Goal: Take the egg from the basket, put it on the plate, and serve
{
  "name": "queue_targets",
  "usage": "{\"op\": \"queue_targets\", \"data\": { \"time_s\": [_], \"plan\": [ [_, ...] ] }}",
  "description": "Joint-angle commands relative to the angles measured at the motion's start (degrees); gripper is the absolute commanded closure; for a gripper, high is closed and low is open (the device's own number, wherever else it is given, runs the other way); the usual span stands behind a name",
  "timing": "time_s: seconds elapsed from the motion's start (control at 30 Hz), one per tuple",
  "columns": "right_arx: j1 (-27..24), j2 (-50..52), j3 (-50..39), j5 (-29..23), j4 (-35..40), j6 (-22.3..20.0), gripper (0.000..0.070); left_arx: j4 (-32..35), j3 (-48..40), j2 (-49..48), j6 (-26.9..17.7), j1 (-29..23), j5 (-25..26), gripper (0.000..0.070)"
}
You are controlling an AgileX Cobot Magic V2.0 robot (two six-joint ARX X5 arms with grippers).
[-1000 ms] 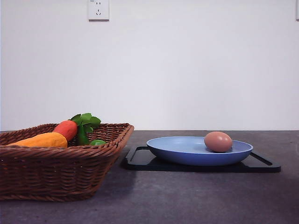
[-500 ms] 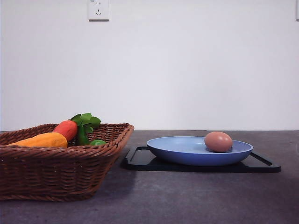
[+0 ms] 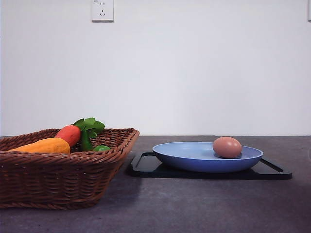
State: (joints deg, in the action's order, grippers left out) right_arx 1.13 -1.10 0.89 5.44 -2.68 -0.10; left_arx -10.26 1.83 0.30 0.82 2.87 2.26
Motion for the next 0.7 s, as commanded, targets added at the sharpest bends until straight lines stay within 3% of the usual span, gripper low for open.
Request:
{"op": "queue_targets", "data": {
  "time_s": [0.0, 0.67],
  "plan": [
    [0.1, 0.2, -0.3, 0.1, 0.6, -0.4, 0.0700, -0.4, -1.0, -0.1, 0.1, 0.0, 0.1, 0.0700],
    [0.1, 0.2, -0.3, 0.1, 0.6, -0.4, 0.0700, -0.4, -1.0, -0.1, 0.1, 0.0, 0.1, 0.0700]
  ]
}}
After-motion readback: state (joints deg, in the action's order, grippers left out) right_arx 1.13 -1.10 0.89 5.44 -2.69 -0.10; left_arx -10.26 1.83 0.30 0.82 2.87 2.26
